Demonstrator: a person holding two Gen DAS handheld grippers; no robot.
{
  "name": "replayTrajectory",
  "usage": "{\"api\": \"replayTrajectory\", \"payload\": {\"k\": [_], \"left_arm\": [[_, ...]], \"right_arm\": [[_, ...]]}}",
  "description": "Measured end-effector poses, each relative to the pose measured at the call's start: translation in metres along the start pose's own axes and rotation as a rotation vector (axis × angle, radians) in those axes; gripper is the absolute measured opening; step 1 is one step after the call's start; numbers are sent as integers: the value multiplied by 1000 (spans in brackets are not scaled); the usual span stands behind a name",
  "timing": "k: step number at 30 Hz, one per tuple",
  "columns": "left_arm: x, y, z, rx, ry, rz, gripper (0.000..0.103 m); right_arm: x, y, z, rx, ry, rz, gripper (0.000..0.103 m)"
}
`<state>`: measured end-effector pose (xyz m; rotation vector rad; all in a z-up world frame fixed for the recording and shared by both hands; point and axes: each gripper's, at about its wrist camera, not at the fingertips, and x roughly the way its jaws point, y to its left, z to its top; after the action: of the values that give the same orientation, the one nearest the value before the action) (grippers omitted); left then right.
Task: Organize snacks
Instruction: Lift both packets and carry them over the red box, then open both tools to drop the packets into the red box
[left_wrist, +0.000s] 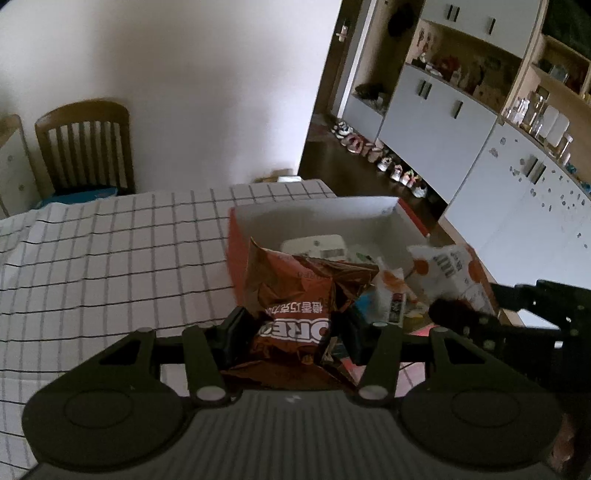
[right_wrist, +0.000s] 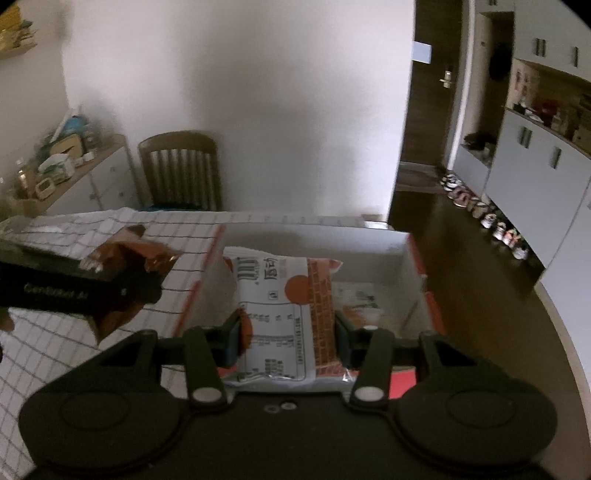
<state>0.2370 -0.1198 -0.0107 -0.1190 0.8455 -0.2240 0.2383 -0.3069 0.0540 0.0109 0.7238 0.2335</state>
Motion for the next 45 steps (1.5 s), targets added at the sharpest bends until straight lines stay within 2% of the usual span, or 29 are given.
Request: {"api": "replayTrajectory", "payload": {"k": [5, 12, 25, 35, 38, 40, 42, 45], "left_arm": [[29, -24, -2, 28, 32, 27, 53], [66, -40, 9, -4, 69, 47, 53], [125, -60, 32, -6, 89, 78, 53], [150, -65, 26, 1, 140, 80, 53], [152, -65, 25, 12, 152, 87, 53], [151, -63, 24, 8, 153, 86, 54], [148, -63, 23, 0, 152, 82, 54], [141, -63, 21, 6, 136, 83, 66]], "right_arm": [[11, -31, -1, 15, 4, -40, 47], [37, -60, -3, 27, 31, -84, 47], [85, -76, -6, -3, 95, -76, 47], [99, -78, -18, -24, 135, -39, 48], [99, -79, -20, -6, 138, -34, 51], [98, -79, -20, 1, 134, -36, 61], [95, -78, -21, 4, 126, -28, 65], [88, -78, -23, 2, 116, -25, 70]]}}
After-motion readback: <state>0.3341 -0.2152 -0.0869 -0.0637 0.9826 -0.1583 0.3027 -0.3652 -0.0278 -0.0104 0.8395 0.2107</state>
